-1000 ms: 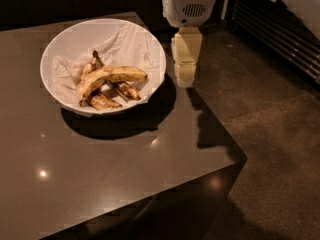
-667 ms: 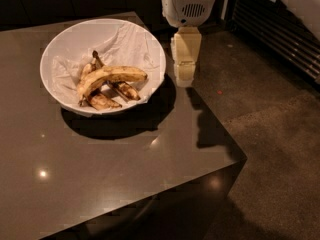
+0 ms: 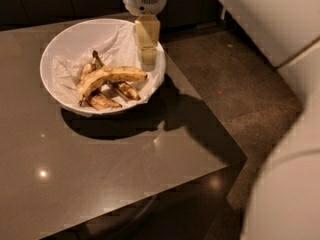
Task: Pick banana from white bowl
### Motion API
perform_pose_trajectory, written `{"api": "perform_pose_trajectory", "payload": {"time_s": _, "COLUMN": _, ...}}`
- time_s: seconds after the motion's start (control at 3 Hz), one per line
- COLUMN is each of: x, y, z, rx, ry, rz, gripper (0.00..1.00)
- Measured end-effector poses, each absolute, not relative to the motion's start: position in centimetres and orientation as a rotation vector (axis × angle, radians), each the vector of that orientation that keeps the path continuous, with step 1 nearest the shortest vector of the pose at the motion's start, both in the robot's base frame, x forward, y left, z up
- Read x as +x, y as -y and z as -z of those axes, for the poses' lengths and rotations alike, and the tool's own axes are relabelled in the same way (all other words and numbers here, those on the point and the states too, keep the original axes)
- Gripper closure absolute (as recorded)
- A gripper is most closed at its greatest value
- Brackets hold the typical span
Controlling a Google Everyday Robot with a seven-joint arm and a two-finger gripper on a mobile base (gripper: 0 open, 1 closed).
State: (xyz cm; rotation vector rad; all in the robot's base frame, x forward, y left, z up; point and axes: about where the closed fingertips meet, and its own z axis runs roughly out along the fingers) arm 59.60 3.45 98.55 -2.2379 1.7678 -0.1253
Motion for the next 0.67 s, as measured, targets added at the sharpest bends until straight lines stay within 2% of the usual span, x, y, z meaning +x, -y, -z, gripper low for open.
{"api": "perform_pose_trajectory", "payload": {"time_s": 0.33, "x": 61.3, "y": -6.3, "z": -97.5, "rx": -2.277, "ry": -1.735, "rz": 0.078, "gripper": 0.06}}
{"api": "perform_pose_trajectory", "payload": {"time_s": 0.67, "x": 62.2, "y": -8.0, "z": -95.8, "rx": -2.295, "ry": -1.73, "rz": -0.013, "gripper": 0.06}}
